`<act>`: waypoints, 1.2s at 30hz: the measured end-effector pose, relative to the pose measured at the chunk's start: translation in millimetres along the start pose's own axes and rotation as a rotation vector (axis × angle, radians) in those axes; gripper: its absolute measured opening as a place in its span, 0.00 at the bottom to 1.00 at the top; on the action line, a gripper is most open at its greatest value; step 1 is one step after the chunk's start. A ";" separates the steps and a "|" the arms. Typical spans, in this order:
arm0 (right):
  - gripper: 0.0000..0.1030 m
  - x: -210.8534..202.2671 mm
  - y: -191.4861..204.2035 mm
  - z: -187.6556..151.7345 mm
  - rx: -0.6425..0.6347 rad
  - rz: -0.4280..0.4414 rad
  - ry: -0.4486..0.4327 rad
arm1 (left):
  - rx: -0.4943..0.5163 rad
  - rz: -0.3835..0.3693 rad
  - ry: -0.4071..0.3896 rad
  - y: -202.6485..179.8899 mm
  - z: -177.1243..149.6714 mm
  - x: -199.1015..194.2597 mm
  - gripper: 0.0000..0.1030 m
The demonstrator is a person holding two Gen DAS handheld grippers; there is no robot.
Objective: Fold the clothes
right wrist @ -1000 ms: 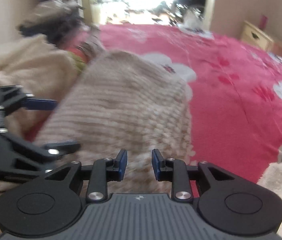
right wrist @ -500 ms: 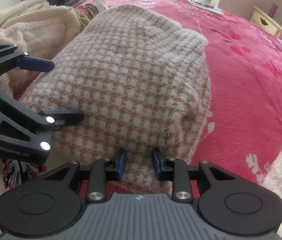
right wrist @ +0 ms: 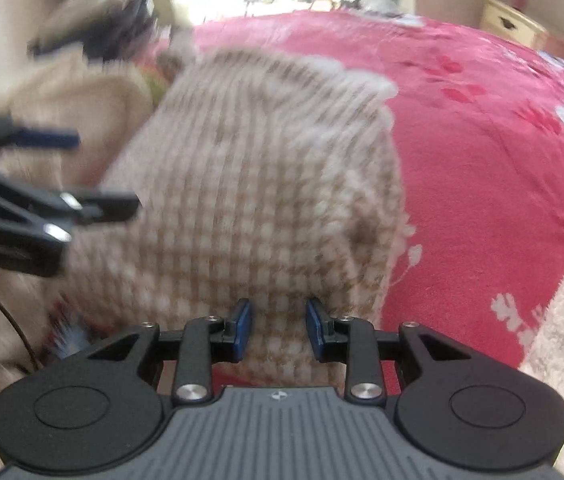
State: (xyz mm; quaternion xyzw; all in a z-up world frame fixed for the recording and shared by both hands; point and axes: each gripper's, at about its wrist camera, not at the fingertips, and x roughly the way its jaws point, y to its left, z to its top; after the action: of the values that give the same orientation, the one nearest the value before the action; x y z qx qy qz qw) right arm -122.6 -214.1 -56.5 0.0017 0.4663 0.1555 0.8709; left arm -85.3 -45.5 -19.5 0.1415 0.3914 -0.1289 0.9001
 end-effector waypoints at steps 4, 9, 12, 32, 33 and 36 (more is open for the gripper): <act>0.31 -24.4 -12.3 15.8 0.055 -0.026 -0.088 | -0.002 0.024 -0.011 -8.1 16.1 17.1 0.95; 0.31 -13.5 -13.4 44.1 0.051 -0.072 -0.100 | -0.082 0.034 0.039 -6.3 25.1 38.9 0.93; 0.31 -0.7 -13.8 55.8 0.059 -0.070 -0.114 | -0.112 0.023 0.069 -5.1 19.3 44.4 0.93; 0.43 47.2 -31.9 46.5 0.117 -0.051 -0.056 | -0.148 0.051 0.113 -5.5 16.1 50.2 0.99; 0.45 47.3 -32.2 46.0 0.120 -0.052 -0.057 | -0.146 0.057 0.113 -6.1 16.3 50.4 0.99; 0.59 49.8 -38.0 43.2 0.158 -0.058 -0.049 | -0.139 0.073 0.115 -8.1 17.1 50.1 1.00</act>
State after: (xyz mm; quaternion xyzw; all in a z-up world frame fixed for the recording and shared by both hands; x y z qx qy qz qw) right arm -51.5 -230.6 -78.1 0.0605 0.4556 0.0930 0.8833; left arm -43.6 -65.2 -46.7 0.0999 0.4449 -0.0600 0.8880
